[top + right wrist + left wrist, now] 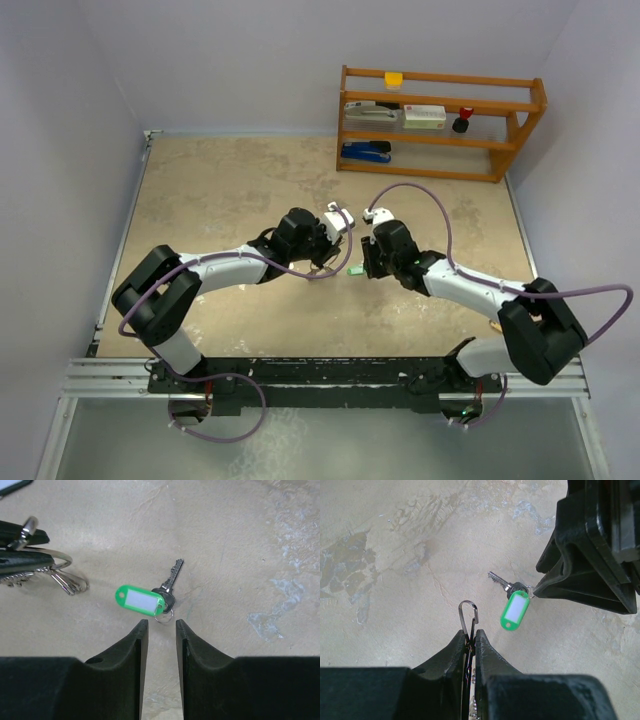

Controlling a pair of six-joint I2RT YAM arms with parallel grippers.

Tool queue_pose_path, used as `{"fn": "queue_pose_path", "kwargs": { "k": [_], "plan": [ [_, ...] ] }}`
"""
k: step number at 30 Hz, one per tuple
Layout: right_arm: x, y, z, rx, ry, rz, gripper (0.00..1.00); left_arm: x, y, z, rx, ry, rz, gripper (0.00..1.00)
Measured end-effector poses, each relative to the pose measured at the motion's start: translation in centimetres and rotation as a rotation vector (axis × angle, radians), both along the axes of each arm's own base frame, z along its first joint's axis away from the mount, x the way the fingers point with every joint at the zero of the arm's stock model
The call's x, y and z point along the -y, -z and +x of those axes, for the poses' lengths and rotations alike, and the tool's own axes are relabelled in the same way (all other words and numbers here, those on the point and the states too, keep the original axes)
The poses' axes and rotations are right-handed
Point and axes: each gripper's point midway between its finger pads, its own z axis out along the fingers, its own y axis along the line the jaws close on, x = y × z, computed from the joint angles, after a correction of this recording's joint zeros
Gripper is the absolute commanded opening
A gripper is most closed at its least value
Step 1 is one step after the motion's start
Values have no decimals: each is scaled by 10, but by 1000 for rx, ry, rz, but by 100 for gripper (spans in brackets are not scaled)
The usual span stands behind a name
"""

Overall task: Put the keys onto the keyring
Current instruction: Pick up the key from the center of the board.

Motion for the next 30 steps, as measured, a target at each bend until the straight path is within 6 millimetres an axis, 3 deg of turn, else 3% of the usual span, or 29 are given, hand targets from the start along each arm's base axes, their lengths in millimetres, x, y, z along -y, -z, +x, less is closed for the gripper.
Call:
{"fn": "queue_pose_path", "kwargs": {
  "k": [21, 30],
  "plan": [
    [1, 27, -1, -20, -138, -111, 33, 0, 0, 0, 0, 0, 0, 0],
    [-1, 31, -1, -20, -159, -118, 31, 0, 0, 0, 0, -1, 1, 0]
  ]
}}
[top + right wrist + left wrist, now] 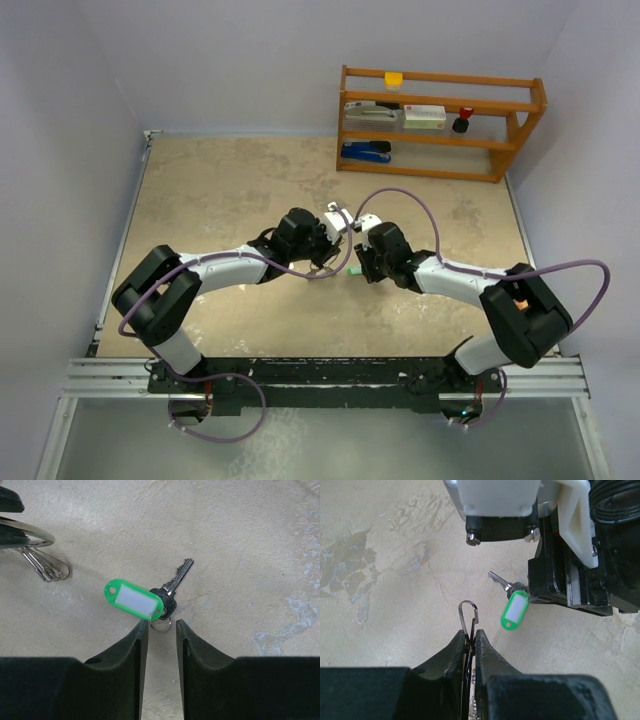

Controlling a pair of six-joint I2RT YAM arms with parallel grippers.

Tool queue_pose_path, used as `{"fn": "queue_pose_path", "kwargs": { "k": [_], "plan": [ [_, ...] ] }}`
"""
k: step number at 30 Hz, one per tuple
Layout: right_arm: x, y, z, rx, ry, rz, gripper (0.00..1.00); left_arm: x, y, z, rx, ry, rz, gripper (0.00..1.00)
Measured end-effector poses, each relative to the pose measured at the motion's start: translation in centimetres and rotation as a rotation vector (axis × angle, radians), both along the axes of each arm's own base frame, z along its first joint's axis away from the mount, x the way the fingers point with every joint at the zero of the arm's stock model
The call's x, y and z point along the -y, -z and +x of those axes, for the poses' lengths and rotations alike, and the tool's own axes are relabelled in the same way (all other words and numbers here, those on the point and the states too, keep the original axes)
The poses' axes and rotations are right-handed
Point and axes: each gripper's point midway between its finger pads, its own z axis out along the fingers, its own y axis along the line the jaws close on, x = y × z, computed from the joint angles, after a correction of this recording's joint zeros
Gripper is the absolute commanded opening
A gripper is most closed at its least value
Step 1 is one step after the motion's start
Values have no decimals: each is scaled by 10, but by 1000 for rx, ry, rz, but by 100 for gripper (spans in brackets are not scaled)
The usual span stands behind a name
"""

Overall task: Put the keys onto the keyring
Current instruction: Pick up the key from the center of the board.

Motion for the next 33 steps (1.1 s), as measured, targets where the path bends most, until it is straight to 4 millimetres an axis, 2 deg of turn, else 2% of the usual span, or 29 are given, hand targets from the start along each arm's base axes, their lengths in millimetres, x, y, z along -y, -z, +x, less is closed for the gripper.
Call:
{"fn": "queue_pose_path", "kwargs": {
  "k": [6, 14, 24, 28, 33],
  "plan": [
    [1, 8, -1, -15, -9, -20, 28, 0, 0, 0, 0, 0, 0, 0],
    [0, 8, 1, -8, -13, -20, 12, 0, 0, 0, 0, 0, 0, 0],
    [2, 6, 3, 2, -3, -22, 0, -1, 0, 1, 0, -4, 0, 0],
    [3, -5, 5, 37, 11, -7, 0, -2, 0, 2, 0, -6, 0, 0],
    [4, -34, 9, 119, 28, 41, 0, -2, 0, 2, 0, -6, 0, 0]
  ]
}}
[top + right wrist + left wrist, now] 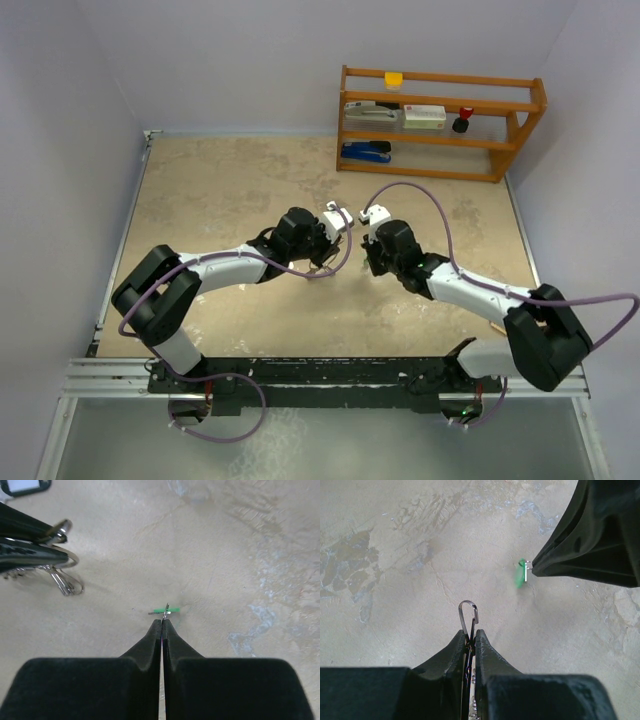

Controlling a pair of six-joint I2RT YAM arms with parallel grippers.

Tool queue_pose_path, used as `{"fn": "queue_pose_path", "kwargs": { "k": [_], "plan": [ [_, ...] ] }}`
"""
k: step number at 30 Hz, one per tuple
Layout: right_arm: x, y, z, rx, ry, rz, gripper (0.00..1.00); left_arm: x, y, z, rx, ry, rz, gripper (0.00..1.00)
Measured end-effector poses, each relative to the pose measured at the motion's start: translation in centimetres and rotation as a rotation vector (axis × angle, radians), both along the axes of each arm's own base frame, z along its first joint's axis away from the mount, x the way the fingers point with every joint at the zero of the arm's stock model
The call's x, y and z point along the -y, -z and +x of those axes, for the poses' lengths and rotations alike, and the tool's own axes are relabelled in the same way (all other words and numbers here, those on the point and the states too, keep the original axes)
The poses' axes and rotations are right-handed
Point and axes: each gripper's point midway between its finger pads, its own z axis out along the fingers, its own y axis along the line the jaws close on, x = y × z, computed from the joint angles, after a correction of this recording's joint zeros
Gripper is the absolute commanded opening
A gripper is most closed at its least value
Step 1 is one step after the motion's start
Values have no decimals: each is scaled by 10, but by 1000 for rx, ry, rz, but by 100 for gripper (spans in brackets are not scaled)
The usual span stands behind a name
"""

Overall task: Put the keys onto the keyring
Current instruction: Pick up the key from the center of the board.

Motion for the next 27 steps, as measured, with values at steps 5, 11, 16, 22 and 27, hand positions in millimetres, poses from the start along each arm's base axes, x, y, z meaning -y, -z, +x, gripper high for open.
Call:
{"fn": "queue_pose_path", "kwargs": {
  "k": [5, 11, 16, 22, 27],
  "plan": [
    [-2, -25, 3, 64, 2, 47, 0, 0, 0, 0, 0, 0, 0, 0],
    [-1, -37, 1, 98, 0, 72, 0, 0, 0, 0, 0, 0, 0, 0],
    [0, -43, -2, 143, -17, 99, 0, 0, -1, 0, 1, 0, -1, 0],
    [-4, -48, -10, 195, -69, 151, 0, -1, -6, -1, 6, 0, -7, 0],
    [-14, -53, -15, 237, -138, 199, 0, -1, -8, -1, 11, 0, -11, 0]
  ]
}}
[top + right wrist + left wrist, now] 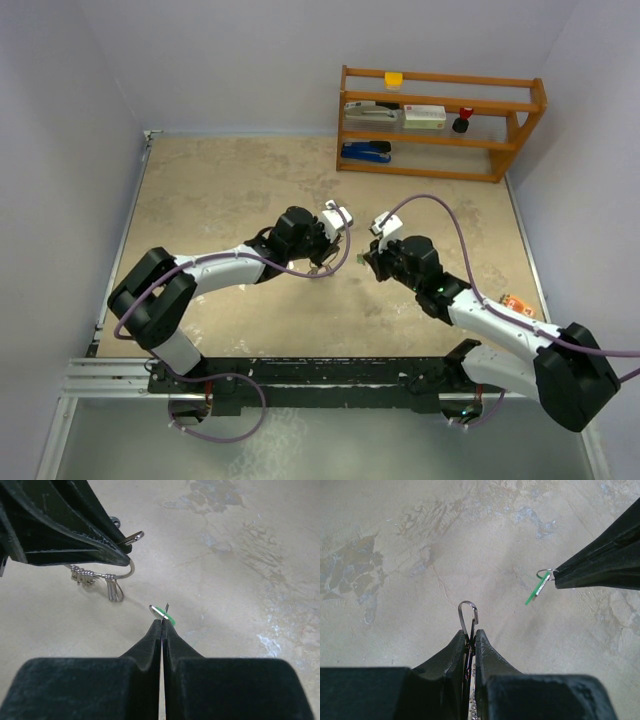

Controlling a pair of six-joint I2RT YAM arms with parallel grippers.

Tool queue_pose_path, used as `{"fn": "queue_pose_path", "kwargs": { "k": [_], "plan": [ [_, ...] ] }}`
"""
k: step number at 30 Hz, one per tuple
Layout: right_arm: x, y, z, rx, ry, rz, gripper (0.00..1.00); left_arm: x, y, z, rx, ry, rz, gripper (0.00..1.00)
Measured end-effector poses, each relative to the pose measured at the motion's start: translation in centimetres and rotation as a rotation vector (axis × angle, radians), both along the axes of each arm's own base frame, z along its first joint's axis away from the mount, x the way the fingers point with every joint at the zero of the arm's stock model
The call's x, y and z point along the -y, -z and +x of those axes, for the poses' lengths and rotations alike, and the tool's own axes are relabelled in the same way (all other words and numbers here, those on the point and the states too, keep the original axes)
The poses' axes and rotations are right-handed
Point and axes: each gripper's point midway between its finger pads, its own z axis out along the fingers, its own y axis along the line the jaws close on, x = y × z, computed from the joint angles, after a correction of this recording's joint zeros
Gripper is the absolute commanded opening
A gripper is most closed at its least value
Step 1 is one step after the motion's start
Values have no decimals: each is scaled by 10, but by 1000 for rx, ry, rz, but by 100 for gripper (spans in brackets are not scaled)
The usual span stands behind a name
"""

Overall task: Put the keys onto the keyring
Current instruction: Pick up the key from the center of the board.

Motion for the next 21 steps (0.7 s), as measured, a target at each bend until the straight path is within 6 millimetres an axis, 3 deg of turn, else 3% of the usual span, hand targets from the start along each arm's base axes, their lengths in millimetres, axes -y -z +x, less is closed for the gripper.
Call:
{"fn": "queue_pose_path", "kwargs": {
  "k": [11, 21],
  "plan": [
    [-22, -5, -8, 48, -154, 39, 0, -2, -9, -2, 20, 5, -9, 0],
    [-35, -4, -11, 73, -259, 22, 0, -5, -3, -7, 8, 27, 13, 0]
  ]
}}
